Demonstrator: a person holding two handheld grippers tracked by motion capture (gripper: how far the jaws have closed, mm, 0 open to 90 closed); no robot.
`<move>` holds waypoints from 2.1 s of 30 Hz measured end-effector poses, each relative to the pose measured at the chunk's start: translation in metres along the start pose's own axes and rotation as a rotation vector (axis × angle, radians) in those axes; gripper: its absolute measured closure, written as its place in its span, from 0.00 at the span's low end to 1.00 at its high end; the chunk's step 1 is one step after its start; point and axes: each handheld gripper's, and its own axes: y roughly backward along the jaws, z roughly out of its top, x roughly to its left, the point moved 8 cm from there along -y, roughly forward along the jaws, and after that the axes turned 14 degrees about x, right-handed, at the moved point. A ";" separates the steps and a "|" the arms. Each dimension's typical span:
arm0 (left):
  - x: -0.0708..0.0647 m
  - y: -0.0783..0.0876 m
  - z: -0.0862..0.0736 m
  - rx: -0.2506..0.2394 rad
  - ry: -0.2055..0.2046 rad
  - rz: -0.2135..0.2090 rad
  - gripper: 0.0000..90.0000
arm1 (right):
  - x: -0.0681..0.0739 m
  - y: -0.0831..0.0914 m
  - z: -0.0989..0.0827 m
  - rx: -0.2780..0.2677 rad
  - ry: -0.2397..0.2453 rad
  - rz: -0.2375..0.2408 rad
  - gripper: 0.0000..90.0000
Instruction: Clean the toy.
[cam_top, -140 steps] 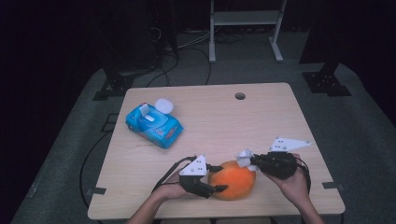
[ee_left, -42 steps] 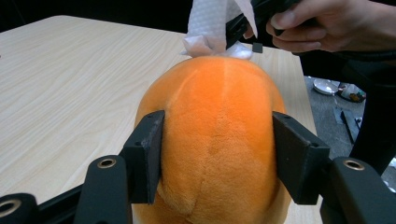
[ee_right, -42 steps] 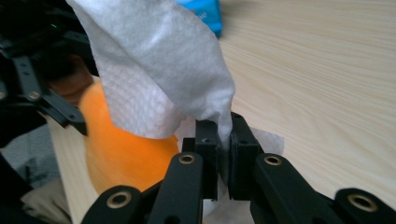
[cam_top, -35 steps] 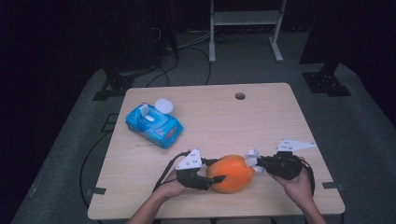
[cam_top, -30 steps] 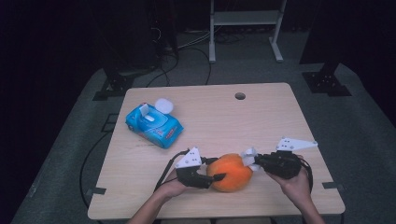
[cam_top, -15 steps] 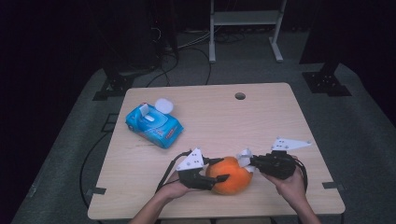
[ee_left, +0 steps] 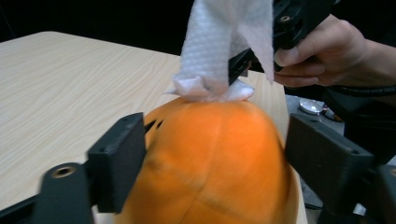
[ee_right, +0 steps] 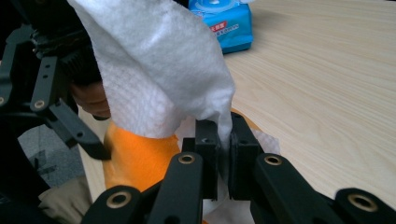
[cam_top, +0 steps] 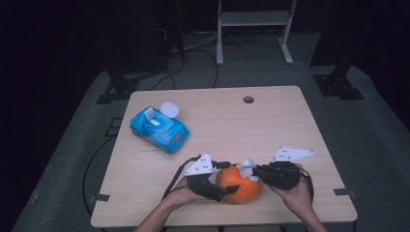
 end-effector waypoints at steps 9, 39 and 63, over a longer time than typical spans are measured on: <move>0.006 -0.002 -0.010 0.005 0.014 -0.019 0.36 | -0.005 0.005 0.003 -0.017 -0.016 -0.027 0.94; 0.023 0.008 -0.022 0.010 0.077 -0.007 0.43 | -0.010 0.007 0.000 -0.003 -0.010 -0.052 0.93; 0.023 0.019 -0.008 -0.033 0.101 0.014 0.51 | 0.013 0.008 0.022 -0.037 -0.019 -0.001 0.93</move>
